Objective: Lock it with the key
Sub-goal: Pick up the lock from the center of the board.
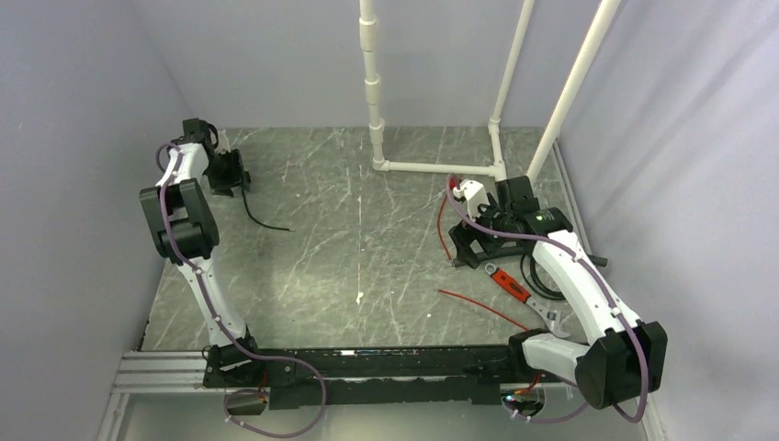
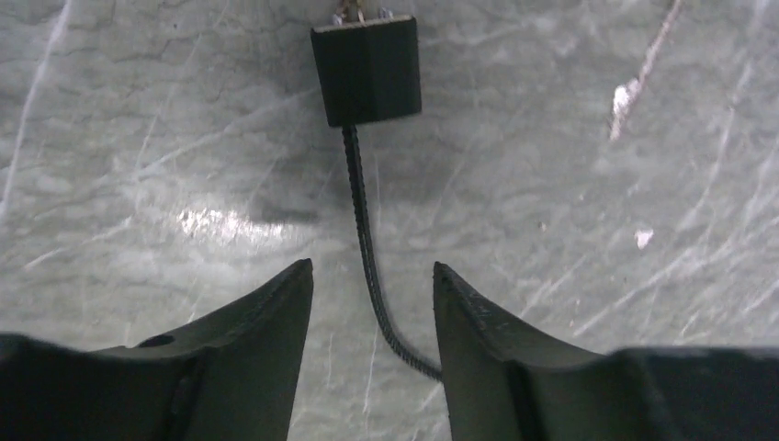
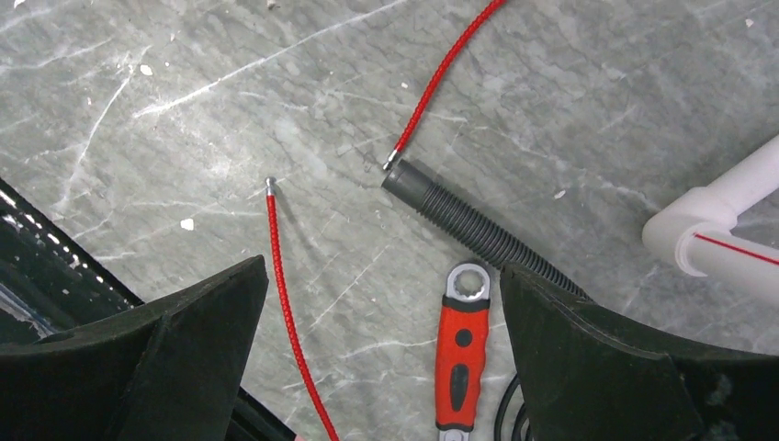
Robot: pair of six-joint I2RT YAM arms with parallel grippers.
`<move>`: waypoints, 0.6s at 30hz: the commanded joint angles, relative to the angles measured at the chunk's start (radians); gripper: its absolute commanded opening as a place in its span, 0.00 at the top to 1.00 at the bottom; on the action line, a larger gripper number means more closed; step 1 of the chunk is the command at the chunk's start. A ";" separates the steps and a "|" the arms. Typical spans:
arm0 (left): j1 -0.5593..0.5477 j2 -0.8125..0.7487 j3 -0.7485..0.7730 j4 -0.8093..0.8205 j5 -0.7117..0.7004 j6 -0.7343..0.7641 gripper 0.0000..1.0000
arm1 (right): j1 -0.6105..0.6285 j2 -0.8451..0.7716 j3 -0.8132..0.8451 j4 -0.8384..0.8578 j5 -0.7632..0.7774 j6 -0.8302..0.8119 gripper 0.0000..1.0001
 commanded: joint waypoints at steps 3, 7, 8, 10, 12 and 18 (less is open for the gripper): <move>0.000 0.088 0.100 0.057 0.002 -0.008 0.57 | 0.007 0.047 0.080 0.049 -0.010 0.025 0.00; -0.016 0.134 0.120 0.066 -0.024 0.002 0.68 | 0.010 0.071 0.092 0.072 -0.012 0.054 0.00; -0.021 0.143 0.124 0.068 -0.034 0.006 0.68 | 0.010 0.078 0.097 0.073 -0.015 0.060 0.00; -0.032 0.159 0.132 0.076 -0.065 0.018 0.68 | 0.011 0.091 0.106 0.076 -0.016 0.066 0.00; -0.041 0.180 0.149 0.072 -0.088 0.024 0.68 | 0.013 0.101 0.114 0.076 -0.015 0.068 0.00; -0.069 0.239 0.222 -0.005 -0.117 0.080 0.91 | 0.015 0.122 0.145 0.105 -0.014 0.126 0.00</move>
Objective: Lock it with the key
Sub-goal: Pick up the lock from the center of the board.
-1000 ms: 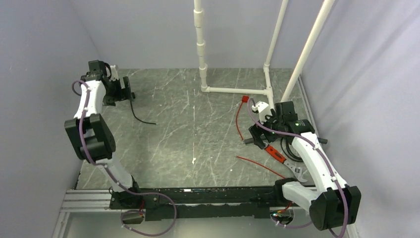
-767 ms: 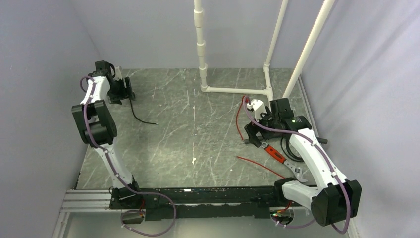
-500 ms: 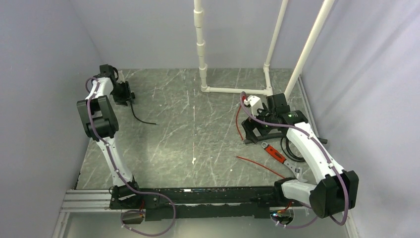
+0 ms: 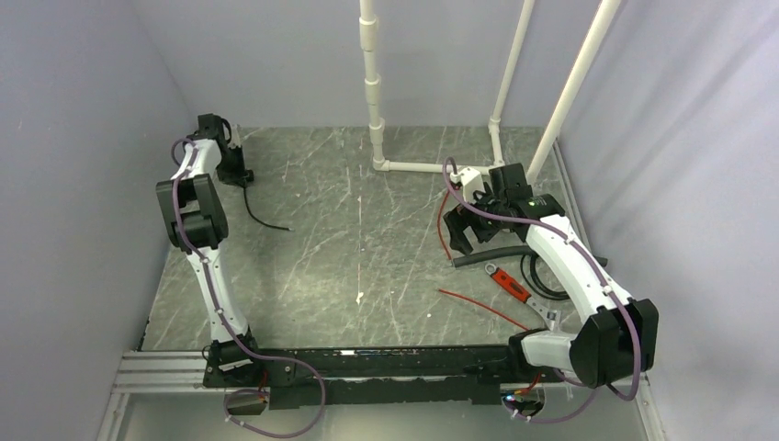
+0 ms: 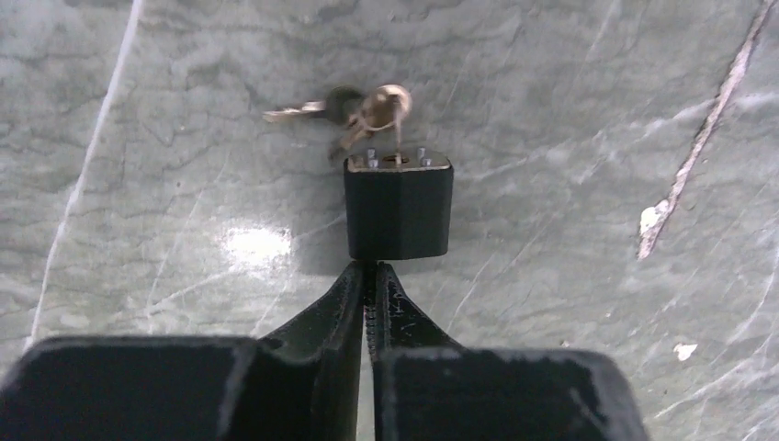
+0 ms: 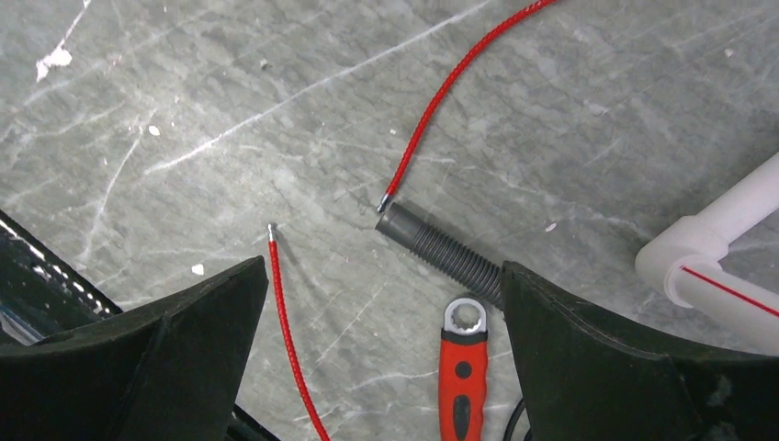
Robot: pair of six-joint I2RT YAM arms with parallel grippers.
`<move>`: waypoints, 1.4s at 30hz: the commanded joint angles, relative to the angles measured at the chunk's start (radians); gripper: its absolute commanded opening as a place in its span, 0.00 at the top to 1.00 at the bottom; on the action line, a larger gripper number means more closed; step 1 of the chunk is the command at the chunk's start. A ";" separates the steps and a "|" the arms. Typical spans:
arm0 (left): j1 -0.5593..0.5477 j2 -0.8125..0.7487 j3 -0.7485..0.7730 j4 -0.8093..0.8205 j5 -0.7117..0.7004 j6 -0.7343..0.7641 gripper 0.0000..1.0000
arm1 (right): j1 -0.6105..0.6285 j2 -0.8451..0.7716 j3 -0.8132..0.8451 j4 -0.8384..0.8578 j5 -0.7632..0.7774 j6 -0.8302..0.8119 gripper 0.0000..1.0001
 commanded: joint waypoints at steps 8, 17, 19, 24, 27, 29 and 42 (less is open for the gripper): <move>-0.124 -0.107 -0.064 -0.023 0.013 0.302 1.00 | 0.007 -0.007 0.050 0.220 -0.050 0.246 0.00; -0.206 -0.412 -0.270 -0.027 0.355 0.667 1.00 | 0.015 0.032 0.085 0.250 -0.169 0.344 0.00; -0.226 -0.488 -0.325 -0.030 0.412 0.774 1.00 | 0.015 0.031 0.083 0.256 -0.191 0.360 0.00; -0.338 -0.692 -0.492 -0.042 0.515 1.058 1.00 | 0.015 0.045 0.081 0.274 -0.228 0.471 0.00; -0.423 -0.812 -0.594 -0.030 0.513 1.246 1.00 | 0.019 0.066 0.085 0.278 -0.250 0.534 0.00; -0.477 -0.872 -0.635 -0.060 0.507 1.356 1.00 | 0.023 0.080 0.095 0.275 -0.312 0.531 0.00; -0.796 -1.004 -0.687 -0.205 0.405 1.653 1.00 | 0.190 0.245 0.232 0.179 -0.491 0.454 0.00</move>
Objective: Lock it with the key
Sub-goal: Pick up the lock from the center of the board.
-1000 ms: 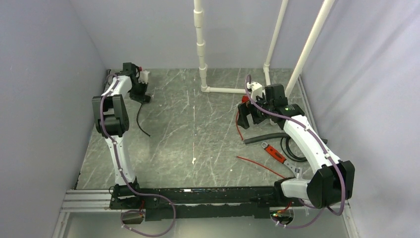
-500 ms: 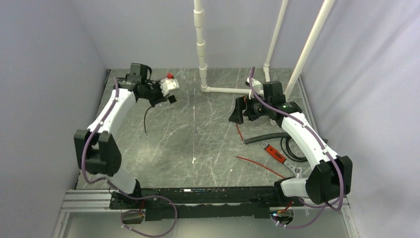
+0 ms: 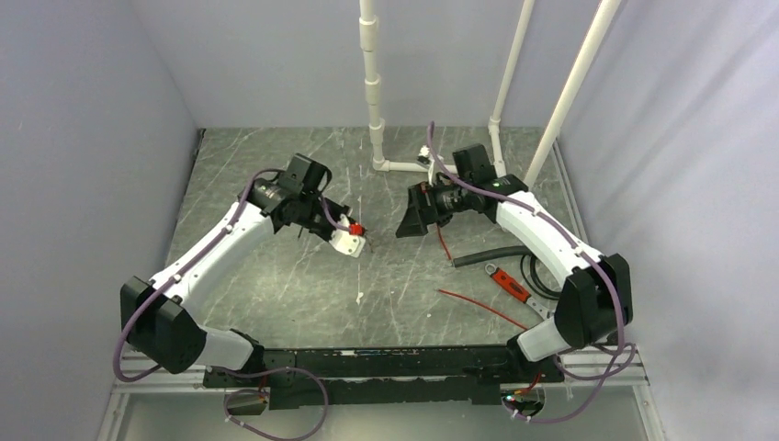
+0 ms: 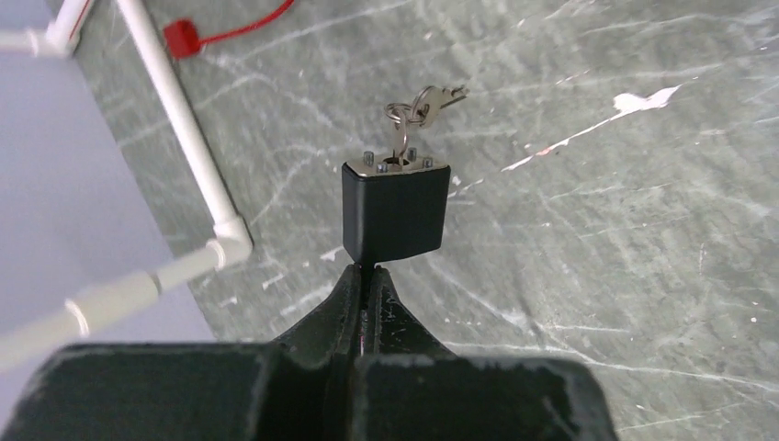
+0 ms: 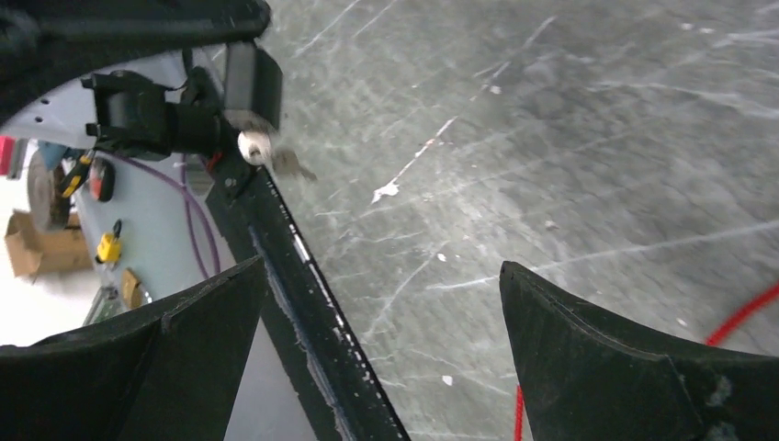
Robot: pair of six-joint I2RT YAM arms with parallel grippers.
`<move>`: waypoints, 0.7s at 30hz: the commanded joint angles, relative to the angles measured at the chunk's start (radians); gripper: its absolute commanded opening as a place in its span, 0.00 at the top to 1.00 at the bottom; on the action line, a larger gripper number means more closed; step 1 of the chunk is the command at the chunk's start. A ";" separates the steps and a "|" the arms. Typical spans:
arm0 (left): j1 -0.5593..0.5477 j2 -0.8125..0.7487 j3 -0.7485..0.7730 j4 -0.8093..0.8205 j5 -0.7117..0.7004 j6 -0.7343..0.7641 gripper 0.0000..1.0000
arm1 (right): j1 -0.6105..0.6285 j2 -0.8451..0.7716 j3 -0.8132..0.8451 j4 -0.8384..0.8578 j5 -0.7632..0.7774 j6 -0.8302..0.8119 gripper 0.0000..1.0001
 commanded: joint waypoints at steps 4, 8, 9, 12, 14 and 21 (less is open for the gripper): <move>-0.121 -0.004 0.027 -0.042 -0.048 0.106 1.00 | 0.097 0.113 0.170 -0.035 -0.097 -0.012 0.00; -0.166 0.008 0.015 0.007 -0.079 0.083 1.00 | 0.149 0.158 0.206 -0.059 -0.076 -0.054 0.02; -0.175 0.013 0.018 0.007 -0.087 0.081 1.00 | 0.162 0.170 0.212 -0.070 -0.077 -0.062 0.02; -0.202 0.023 0.026 0.010 -0.107 0.072 1.00 | 0.192 0.196 0.228 -0.093 -0.072 -0.081 0.04; -0.211 0.024 0.024 0.016 -0.113 0.067 1.00 | 0.207 0.211 0.238 -0.104 -0.057 -0.088 0.06; -0.215 0.026 0.028 0.037 -0.123 0.046 1.00 | 0.231 0.240 0.216 -0.109 -0.059 -0.071 0.26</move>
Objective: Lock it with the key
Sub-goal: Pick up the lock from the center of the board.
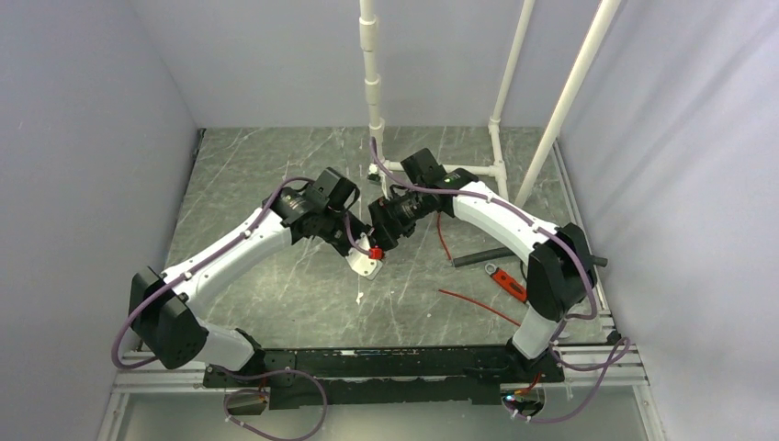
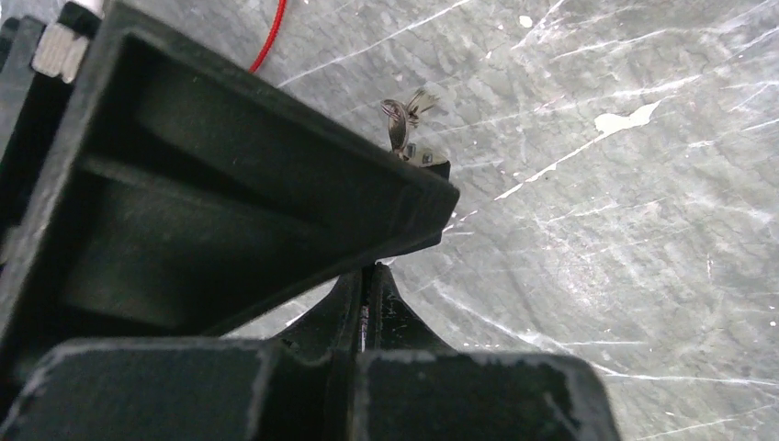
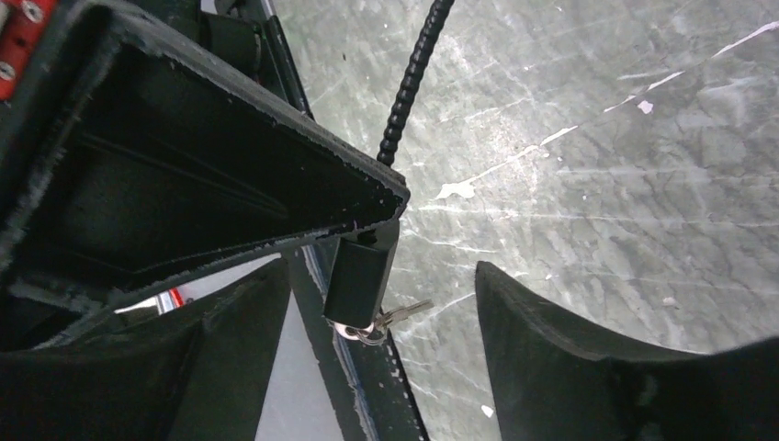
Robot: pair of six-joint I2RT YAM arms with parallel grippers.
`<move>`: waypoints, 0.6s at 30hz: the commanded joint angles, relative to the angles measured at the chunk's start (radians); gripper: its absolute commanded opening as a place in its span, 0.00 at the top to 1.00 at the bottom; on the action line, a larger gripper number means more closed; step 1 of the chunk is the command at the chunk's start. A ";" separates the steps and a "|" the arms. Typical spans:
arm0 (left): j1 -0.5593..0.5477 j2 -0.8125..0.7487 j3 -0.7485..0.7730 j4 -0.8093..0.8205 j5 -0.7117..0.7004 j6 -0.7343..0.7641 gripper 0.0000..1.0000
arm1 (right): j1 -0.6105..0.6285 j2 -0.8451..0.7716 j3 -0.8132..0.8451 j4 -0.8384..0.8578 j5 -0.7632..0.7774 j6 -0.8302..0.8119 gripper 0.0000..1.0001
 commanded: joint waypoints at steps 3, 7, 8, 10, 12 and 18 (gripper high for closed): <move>-0.004 -0.009 0.030 0.041 0.006 0.002 1.00 | 0.008 0.012 0.013 -0.007 -0.003 0.000 0.45; -0.004 -0.011 0.040 0.027 0.016 -0.011 1.00 | 0.008 0.021 0.035 -0.006 -0.004 0.009 0.78; -0.004 -0.012 0.043 0.026 0.016 -0.023 1.00 | 0.008 0.020 0.039 -0.008 -0.005 0.008 0.87; -0.004 -0.012 0.055 0.030 0.012 -0.093 0.93 | 0.006 0.015 0.041 -0.008 -0.005 0.001 1.00; -0.004 -0.010 0.081 0.033 -0.005 -0.204 0.72 | 0.000 -0.008 0.028 -0.002 -0.003 -0.017 1.00; 0.194 -0.038 0.215 -0.061 0.132 -0.532 0.00 | -0.047 -0.134 -0.048 0.117 0.002 -0.072 1.00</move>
